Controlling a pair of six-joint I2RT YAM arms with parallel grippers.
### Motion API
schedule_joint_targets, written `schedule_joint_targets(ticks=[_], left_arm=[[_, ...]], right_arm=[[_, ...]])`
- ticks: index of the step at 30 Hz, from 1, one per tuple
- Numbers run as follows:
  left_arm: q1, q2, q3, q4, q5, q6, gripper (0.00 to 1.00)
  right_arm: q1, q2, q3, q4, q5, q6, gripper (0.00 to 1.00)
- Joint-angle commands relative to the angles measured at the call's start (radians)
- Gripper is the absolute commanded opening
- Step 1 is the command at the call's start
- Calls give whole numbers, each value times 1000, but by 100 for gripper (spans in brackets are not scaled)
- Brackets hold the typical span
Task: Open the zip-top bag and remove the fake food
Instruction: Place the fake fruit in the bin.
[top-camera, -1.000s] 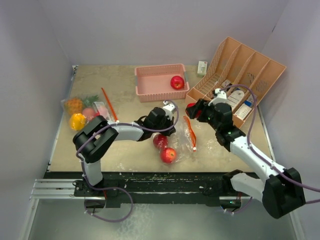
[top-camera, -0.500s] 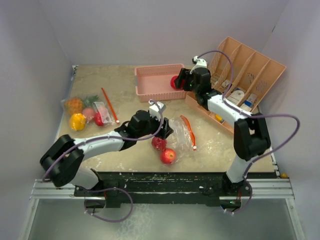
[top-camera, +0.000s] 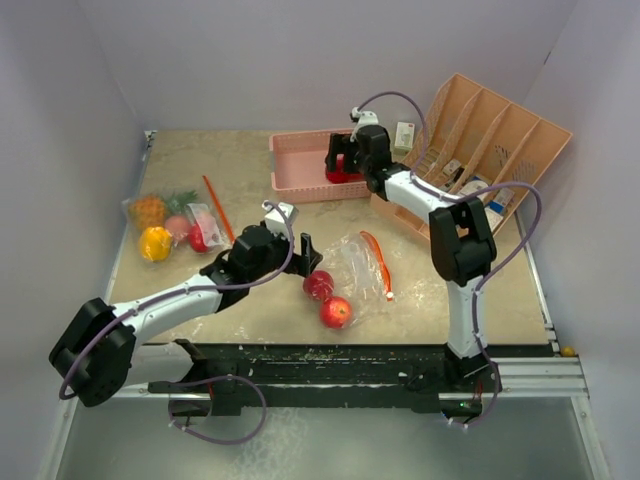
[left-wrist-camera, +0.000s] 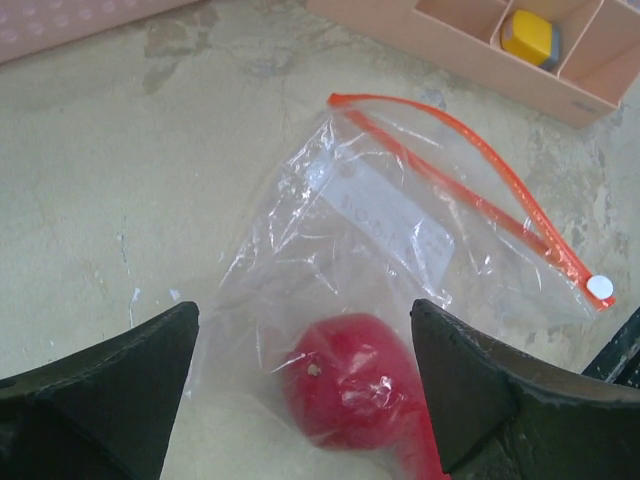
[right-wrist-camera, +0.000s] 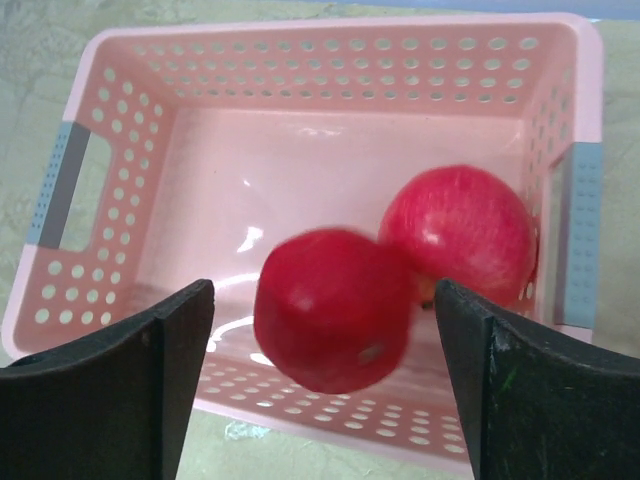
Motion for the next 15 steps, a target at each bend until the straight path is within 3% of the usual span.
schedule_joint_targets(ticks=[1, 9, 15], left_arm=[[3, -32, -31, 29, -2, -48, 86], [4, 25, -52, 82, 39, -76, 77], [3, 52, -78, 114, 59, -93, 57]], right_arm=[[16, -54, 25, 26, 15, -67, 97], [7, -228, -114, 54, 74, -145, 100], [-17, -491, -432, 150, 75, -48, 85]])
